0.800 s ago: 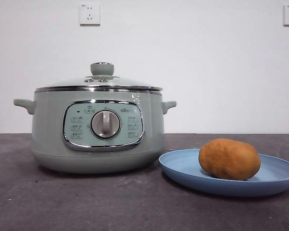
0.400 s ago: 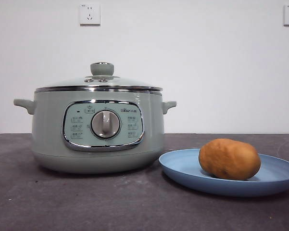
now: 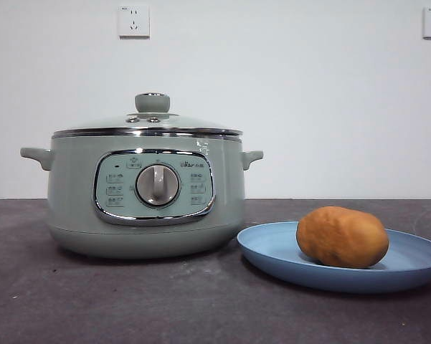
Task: Take the potato out from the steamer,put the potato on the plate,close the lid
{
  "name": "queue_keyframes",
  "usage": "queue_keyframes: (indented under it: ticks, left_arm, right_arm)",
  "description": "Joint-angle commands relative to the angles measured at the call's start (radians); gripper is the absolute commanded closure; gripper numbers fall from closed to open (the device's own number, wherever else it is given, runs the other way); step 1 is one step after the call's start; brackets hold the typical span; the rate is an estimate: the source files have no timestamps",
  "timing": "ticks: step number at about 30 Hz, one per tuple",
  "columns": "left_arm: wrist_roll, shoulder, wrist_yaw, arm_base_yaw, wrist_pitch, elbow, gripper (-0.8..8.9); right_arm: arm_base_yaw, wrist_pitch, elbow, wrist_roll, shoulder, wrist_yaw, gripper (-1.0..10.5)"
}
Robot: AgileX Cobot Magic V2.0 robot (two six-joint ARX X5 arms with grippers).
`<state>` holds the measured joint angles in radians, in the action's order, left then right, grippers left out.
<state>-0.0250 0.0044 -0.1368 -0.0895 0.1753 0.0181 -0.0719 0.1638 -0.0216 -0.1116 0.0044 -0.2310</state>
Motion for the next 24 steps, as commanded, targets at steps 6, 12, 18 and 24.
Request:
queue_keyframes:
  ticks: [6, 12, 18, 24]
  left_arm:
    - [0.006, -0.003, 0.002, -0.003, -0.002, -0.015, 8.17]
    - [0.006, -0.003, 0.002, -0.003, -0.002, -0.016, 8.17]
    - [0.006, -0.003, 0.002, -0.003, -0.002, -0.016, 8.16]
    - [0.006, -0.003, 0.002, -0.003, -0.002, -0.016, 8.17]
  right_arm:
    - [-0.001, 0.0, 0.014, -0.025, -0.003, 0.002, 9.5]
    - [-0.001, 0.0, 0.014, -0.025, -0.003, 0.002, 9.5]
    - [-0.001, 0.0, 0.014, -0.025, -0.003, 0.002, 9.5]
    - [-0.001, 0.0, 0.014, -0.025, -0.003, 0.002, 9.5]
